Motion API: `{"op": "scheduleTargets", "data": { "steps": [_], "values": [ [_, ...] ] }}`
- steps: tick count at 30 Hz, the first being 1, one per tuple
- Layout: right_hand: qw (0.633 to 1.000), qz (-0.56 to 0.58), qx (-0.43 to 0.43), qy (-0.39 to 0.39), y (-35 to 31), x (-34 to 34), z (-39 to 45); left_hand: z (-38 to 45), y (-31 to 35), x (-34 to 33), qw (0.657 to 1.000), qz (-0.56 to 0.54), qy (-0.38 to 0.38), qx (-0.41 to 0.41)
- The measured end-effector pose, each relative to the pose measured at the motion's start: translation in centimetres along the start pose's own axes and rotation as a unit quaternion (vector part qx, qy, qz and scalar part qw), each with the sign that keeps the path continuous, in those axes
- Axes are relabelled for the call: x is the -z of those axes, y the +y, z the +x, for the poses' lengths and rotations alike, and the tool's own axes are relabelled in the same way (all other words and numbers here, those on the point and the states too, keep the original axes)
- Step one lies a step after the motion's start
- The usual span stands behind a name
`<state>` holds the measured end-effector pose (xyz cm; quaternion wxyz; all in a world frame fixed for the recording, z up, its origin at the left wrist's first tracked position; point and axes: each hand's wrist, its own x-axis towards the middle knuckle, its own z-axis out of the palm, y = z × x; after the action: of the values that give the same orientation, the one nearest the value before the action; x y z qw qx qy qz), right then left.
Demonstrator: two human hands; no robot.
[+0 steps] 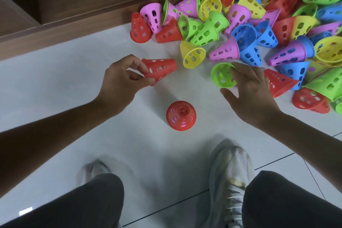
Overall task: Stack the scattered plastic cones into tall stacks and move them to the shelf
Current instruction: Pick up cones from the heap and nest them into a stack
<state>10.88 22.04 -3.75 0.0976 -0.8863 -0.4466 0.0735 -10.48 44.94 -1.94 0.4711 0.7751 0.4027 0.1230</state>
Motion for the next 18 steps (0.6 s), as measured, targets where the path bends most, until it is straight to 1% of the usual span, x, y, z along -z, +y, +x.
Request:
{"op": "scheduleTargets", "data": {
  "steps": [2, 4, 7, 10, 12, 15, 18],
  "values": [
    [0.999, 0.025, 0.022, 0.041, 0.0, 0.1, -0.5, -0.6, 0.8, -0.1, 1.000, -0.025, -0.002, 0.008],
    [0.993, 0.091, 0.024, 0.069, -0.4, 0.5, -1.1, -1.2, 1.6, -0.2, 0.998, -0.061, 0.004, 0.008],
    [0.980, 0.176, -0.029, 0.087, -1.7, 1.0, -1.9, -2.2, 2.7, 0.0, 0.993, -0.117, 0.005, 0.020],
    [0.950, 0.283, -0.111, 0.071, -3.0, 1.5, -2.9, -3.4, 3.6, 0.4, 0.990, -0.137, -0.004, 0.034],
    [0.926, 0.341, -0.141, 0.078, -3.6, 1.8, -3.3, -4.3, 4.0, 0.4, 0.989, -0.141, -0.015, 0.037],
    [0.898, 0.399, -0.158, 0.098, -4.4, 2.4, -3.6, -5.4, 4.4, 0.4, 0.989, -0.138, -0.035, 0.037],
    [0.874, 0.441, -0.170, 0.112, -4.8, 3.0, -4.0, -6.6, 4.7, 0.0, 0.983, -0.170, -0.058, 0.044]
  ]
}}
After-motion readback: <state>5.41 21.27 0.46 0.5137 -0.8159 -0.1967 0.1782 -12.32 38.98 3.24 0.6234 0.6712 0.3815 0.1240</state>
